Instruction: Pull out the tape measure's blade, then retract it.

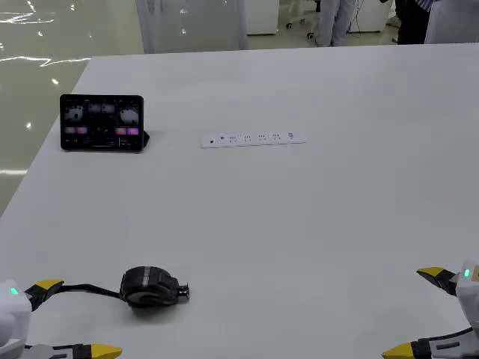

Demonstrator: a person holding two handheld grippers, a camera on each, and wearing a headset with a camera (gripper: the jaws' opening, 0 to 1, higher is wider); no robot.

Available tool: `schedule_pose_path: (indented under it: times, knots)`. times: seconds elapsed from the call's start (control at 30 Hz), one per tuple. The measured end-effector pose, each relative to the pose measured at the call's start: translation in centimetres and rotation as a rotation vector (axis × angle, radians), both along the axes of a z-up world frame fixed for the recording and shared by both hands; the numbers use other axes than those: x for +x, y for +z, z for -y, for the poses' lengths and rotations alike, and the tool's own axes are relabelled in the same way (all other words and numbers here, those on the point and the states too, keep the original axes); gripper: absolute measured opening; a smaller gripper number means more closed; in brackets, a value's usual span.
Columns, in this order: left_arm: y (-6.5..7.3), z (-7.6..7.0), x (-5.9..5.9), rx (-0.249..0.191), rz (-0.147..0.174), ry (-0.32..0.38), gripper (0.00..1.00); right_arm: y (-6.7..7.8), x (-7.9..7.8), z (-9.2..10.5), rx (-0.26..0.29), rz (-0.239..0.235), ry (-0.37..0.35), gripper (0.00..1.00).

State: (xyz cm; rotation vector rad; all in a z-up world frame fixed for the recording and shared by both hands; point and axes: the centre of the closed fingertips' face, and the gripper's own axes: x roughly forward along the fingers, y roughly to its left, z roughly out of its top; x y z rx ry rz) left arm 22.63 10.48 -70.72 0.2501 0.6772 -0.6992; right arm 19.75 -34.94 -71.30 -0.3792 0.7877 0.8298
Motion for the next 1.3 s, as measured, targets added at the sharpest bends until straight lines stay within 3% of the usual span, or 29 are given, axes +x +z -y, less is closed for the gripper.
schedule_pose_path:
  times: [0.47, 0.7, 0.8, 0.93, 1.3]
  knots:
    - [-0.3, -0.5, -0.3, 0.006, -0.011, 0.013, 0.99, -0.4, -0.5, 0.4, 0.001, -0.01, -0.013, 0.99]
    - [-0.4, -0.3, -0.1, 0.021, -0.009, -0.011, 0.99, 0.1, 0.1, 0.1, 0.003, 0.022, -0.009, 0.99]
    - [-0.5, -0.2, 0.1, 0.041, -0.006, -0.034, 0.99, 0.1, 0.3, -0.2, 0.013, 0.016, -0.004, 0.99]
    - [-0.2, 0.2, 0.6, 0.06, -0.003, -0.073, 0.99, 0.4, 1.2, -0.8, 0.007, 0.061, 0.031, 0.99]
    - [0.2, 1.9, 1.7, 0.117, -0.014, -0.202, 0.99, 1.4, 2.6, -3.5, 0.018, 0.055, 0.101, 0.99]
